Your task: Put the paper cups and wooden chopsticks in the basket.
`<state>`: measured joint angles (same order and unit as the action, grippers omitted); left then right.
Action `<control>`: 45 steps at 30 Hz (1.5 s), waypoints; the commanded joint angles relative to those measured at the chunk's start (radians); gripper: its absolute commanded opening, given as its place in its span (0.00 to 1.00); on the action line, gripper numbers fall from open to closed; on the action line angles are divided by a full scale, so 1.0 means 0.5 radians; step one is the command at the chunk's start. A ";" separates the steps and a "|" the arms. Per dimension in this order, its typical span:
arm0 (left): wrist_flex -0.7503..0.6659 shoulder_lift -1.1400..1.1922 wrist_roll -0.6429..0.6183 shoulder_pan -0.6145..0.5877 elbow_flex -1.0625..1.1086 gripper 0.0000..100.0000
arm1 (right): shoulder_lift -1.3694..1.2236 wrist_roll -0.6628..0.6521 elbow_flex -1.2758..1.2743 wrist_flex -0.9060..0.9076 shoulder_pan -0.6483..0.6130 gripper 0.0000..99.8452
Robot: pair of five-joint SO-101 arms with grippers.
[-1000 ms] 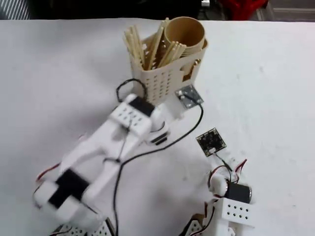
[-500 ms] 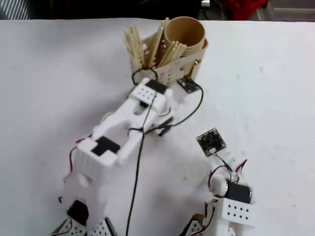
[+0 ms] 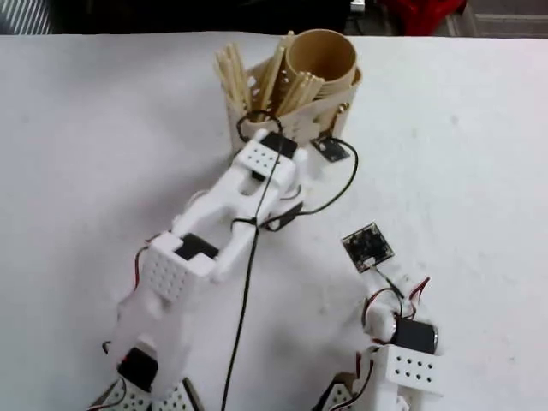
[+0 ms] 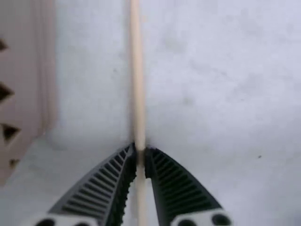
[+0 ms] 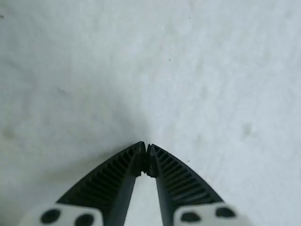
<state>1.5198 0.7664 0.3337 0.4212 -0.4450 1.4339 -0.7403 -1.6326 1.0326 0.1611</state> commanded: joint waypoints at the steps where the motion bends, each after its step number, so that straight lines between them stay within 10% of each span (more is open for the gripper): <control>1: 0.187 -0.327 -0.021 0.041 -0.034 0.02 | 0.020 -0.018 0.012 -0.035 0.005 0.02; 12: 0.531 -1.416 -0.043 0.259 -0.018 0.02 | 0.020 -0.018 0.012 -0.035 0.005 0.02; 20: 0.181 -1.913 -0.034 0.075 -0.276 0.02 | 0.020 -0.018 0.012 -0.035 0.005 0.02; 33: -1.129 -1.646 -0.203 -0.198 -0.439 0.02 | 0.020 -0.018 0.012 -0.035 0.005 0.02; 45: -1.320 -1.119 -0.479 -0.296 -0.393 0.02 | 0.020 -0.018 0.012 -0.035 0.005 0.02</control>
<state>0.8692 0.1711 0.1082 0.2892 -0.6214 1.4339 -0.7403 -1.6326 1.0326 0.1611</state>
